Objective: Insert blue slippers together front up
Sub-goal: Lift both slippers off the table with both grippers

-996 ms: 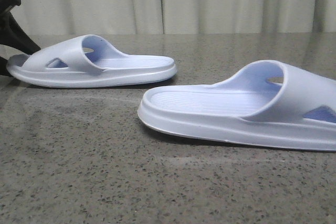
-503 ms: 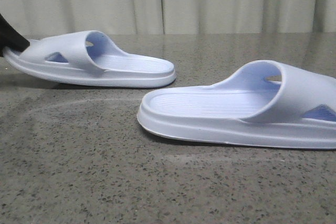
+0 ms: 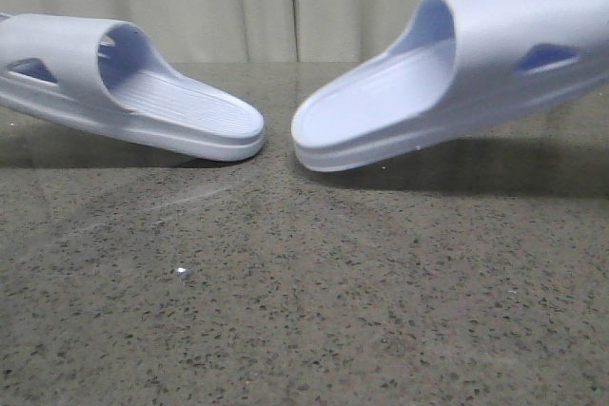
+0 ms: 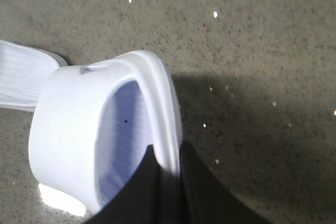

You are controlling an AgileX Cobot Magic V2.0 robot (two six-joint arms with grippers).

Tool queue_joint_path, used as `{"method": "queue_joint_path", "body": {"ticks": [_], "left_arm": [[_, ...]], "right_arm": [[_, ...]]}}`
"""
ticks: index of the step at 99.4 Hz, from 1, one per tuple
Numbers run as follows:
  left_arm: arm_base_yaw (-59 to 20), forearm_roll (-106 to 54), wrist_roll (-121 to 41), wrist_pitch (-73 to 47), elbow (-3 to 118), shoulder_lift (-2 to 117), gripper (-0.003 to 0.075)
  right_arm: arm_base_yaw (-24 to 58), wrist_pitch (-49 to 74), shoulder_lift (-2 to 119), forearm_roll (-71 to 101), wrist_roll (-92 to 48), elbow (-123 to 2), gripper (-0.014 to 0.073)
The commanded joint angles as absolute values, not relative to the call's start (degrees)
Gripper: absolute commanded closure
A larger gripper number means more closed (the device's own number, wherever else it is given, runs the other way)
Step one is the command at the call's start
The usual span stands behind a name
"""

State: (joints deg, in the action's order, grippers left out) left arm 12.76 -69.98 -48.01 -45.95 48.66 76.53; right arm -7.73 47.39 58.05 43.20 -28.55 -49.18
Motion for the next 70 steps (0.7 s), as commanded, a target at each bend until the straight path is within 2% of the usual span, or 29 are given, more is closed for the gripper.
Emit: {"method": "queue_joint_path", "body": {"ticks": [1, 30, 70], "left_arm": [[14.09, -75.19, -47.97, -49.05, 49.99, 74.73, 0.0705], [15.61, -82.07, -49.56, -55.81, 49.99, 74.97, 0.0705], [15.61, -88.48, -50.15, -65.12, 49.99, 75.48, 0.0705]], "right_arm": [[-7.86, 46.16, 56.82, 47.96, -29.09, -52.89, 0.0694], [-7.86, 46.70, 57.71, 59.98, -35.20, -54.44, 0.0694], [-7.75, 52.27, 71.01, 79.04, -48.18, -54.44, 0.0694]]}}
